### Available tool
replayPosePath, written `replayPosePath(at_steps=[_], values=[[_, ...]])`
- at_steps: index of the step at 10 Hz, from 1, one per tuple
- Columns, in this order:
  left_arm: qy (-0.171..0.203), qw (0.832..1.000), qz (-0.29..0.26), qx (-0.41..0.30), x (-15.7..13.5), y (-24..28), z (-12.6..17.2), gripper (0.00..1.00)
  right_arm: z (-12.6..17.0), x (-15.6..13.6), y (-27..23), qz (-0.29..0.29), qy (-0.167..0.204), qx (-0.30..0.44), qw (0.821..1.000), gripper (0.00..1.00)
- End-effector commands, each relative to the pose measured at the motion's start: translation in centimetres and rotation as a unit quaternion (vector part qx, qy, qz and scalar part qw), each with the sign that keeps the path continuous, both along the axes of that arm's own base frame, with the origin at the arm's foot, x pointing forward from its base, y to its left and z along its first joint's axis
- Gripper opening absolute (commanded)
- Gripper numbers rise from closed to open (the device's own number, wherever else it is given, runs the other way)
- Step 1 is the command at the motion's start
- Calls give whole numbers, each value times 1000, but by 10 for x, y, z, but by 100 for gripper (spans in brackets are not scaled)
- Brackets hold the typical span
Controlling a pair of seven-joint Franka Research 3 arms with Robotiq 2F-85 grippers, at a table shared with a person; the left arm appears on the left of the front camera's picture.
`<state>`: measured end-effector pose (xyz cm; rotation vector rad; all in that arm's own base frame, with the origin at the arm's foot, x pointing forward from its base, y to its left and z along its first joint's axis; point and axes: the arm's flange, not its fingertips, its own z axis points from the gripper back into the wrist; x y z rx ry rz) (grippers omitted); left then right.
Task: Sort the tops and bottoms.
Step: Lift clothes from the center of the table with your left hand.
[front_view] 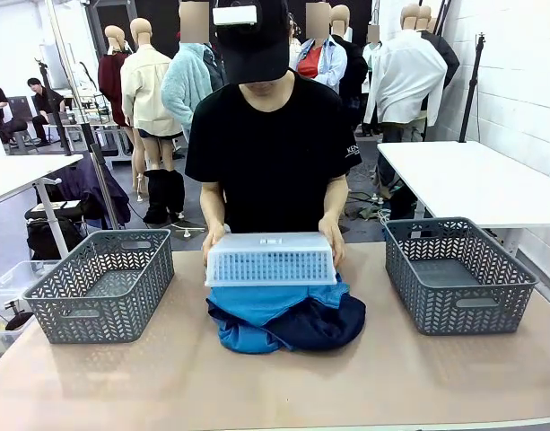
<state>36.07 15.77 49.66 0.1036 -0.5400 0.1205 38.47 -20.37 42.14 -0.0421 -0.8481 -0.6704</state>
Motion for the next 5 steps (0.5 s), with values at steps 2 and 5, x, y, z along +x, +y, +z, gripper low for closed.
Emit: replayPosePath(at_steps=[2,5], values=[[-3,1000,-1,4,0,0,0,100,1,-1,0,3,6,-5,1000,100],[-3,1000,-1,4,0,0,0,100,1,-1,0,3,6,-5,1000,100]])
